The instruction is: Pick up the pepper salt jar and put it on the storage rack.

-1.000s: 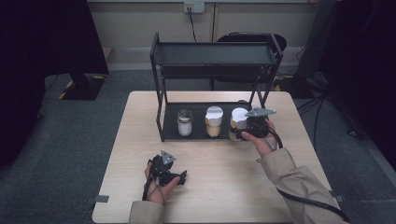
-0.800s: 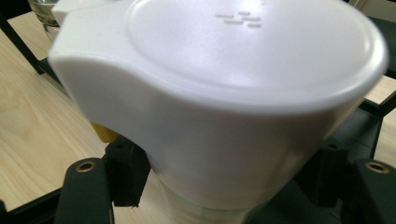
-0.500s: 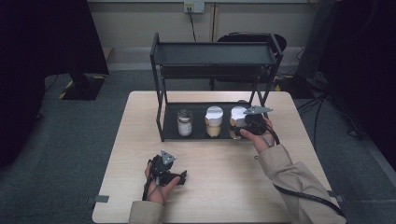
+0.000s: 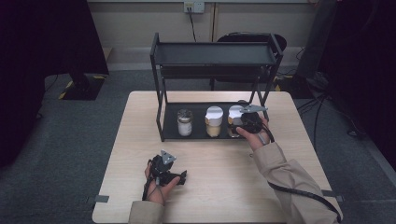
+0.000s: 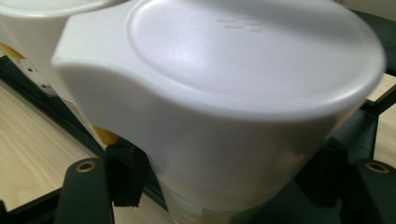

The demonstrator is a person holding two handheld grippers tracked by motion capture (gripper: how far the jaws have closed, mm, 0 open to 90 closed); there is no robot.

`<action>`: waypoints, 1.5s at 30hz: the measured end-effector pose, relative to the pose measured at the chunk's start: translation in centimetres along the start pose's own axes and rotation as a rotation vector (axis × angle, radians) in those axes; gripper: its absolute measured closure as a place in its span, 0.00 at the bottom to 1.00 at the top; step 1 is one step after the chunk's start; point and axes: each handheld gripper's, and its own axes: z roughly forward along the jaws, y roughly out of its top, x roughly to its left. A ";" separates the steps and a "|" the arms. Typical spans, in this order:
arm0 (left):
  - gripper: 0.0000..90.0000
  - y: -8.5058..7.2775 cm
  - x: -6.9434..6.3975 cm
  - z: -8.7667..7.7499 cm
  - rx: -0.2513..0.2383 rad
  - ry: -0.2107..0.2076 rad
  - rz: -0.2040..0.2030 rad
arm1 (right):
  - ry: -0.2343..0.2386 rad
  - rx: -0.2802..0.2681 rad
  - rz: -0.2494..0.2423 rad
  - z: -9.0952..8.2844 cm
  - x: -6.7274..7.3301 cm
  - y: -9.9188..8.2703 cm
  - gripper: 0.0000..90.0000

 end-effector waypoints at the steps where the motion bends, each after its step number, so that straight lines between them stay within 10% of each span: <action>1: 0.00 0.0 0.0 0.0 0.000 0.000 0.000 | -0.003 0.000 0.003 0.1 0.0 0.0 0.34; 45: 0.00 0.0 0.0 0.0 0.000 0.000 0.000 | -0.024 -0.005 0.003 1.0 0.6 -0.3 0.34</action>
